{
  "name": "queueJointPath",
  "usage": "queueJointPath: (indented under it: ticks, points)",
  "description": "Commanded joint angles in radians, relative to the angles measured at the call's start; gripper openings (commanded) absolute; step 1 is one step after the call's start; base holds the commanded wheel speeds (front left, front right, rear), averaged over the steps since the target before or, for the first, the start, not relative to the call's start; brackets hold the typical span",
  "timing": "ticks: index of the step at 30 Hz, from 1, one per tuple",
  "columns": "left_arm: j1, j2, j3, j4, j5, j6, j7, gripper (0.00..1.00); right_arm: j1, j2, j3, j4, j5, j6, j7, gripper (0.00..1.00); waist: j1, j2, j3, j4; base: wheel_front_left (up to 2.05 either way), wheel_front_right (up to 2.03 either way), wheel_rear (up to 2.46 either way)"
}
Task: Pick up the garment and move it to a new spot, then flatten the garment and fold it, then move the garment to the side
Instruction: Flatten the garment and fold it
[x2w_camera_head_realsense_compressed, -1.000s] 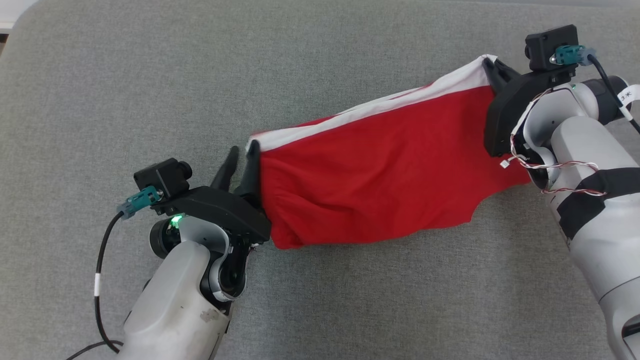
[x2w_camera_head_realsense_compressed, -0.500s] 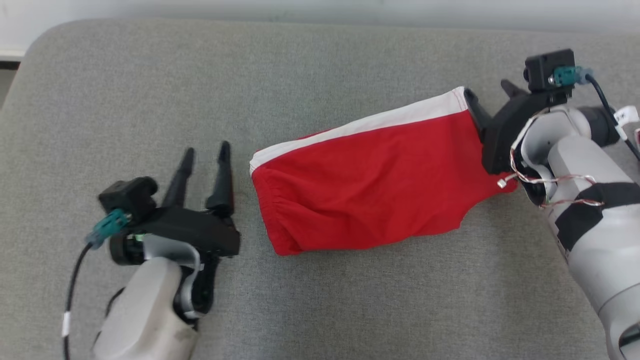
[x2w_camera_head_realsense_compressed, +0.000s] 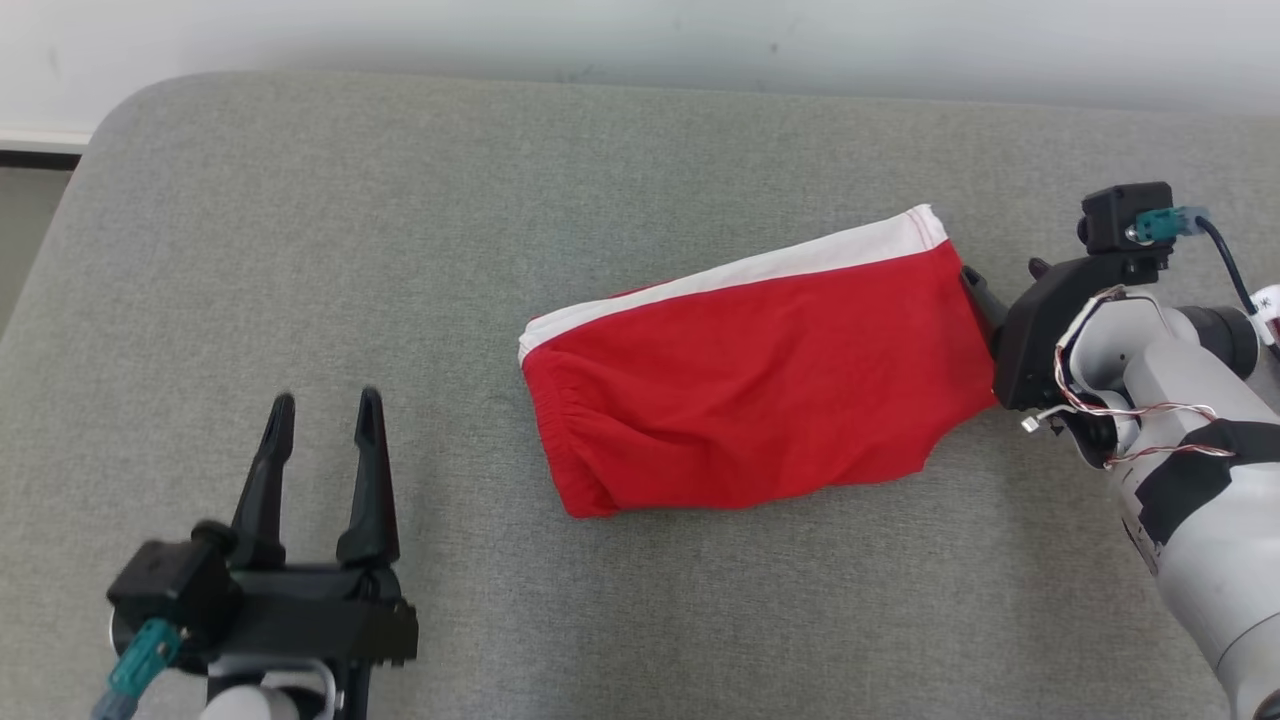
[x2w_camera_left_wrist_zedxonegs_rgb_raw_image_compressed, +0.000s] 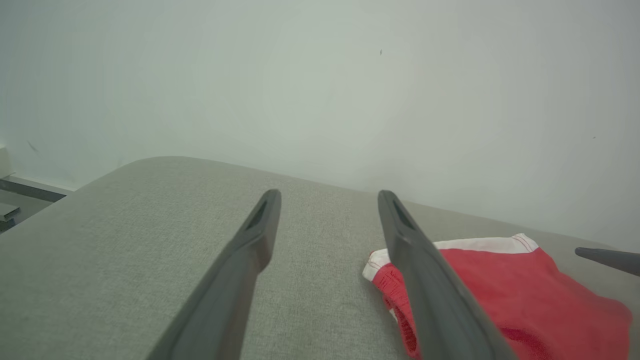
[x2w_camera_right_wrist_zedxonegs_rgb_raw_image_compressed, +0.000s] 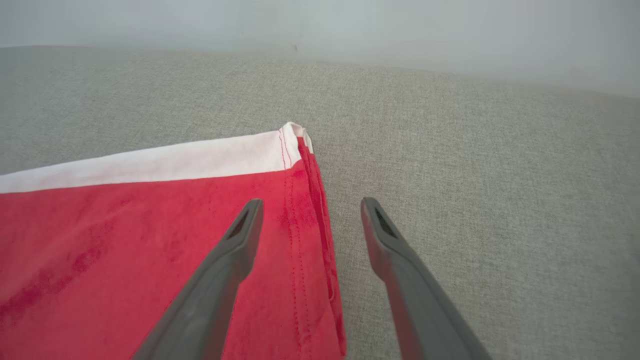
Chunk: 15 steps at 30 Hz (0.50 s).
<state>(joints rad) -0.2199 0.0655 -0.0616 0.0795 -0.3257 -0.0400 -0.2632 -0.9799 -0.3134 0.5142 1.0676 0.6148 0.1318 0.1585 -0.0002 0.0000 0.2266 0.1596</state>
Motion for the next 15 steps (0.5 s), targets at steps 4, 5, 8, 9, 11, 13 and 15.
queueJointPath:
  ticks: [4,5,8,9,11,13,15]
  points:
    - [0.076,-0.012,0.036,-0.019,0.043,-0.022,-0.001,1.00,0.003,-0.011,-0.020,0.049,0.017,-0.003,0.000,1.00,0.0002,0.0000,0.022,0.029,0.00,0.00,0.00]
    - [0.087,-0.013,0.040,-0.021,0.050,-0.027,-0.001,1.00,-0.002,-0.014,-0.026,0.062,0.019,-0.003,-0.003,1.00,0.0002,0.0000,0.026,0.034,0.00,0.00,0.00]
    - [0.111,-0.015,0.049,-0.022,0.062,-0.034,-0.001,1.00,-0.013,-0.013,-0.041,0.101,0.021,-0.003,-0.007,1.00,0.0002,0.0000,0.038,0.049,0.00,0.00,0.00]
    - [0.116,-0.015,0.048,-0.022,0.058,-0.036,-0.001,1.00,-0.015,-0.010,-0.046,0.112,0.025,-0.003,-0.005,1.00,0.0002,0.0000,0.042,0.053,0.00,0.00,0.00]
    - [0.127,-0.015,0.050,-0.028,0.054,-0.033,-0.001,1.00,-0.022,-0.004,-0.052,0.131,0.028,-0.003,-0.001,1.00,0.0002,0.0000,0.050,0.060,0.00,0.00,0.00]
    - [0.129,-0.015,0.051,-0.036,0.047,-0.027,-0.001,1.00,-0.027,0.001,-0.055,0.144,0.031,-0.003,0.006,1.00,0.0002,0.0000,0.059,0.066,0.00,0.00,0.00]
    - [0.130,-0.015,0.051,-0.040,0.045,-0.025,-0.001,1.00,-0.030,0.008,-0.050,0.155,0.031,-0.003,0.025,1.00,0.0002,0.0000,0.069,0.070,0.00,0.00,0.00]
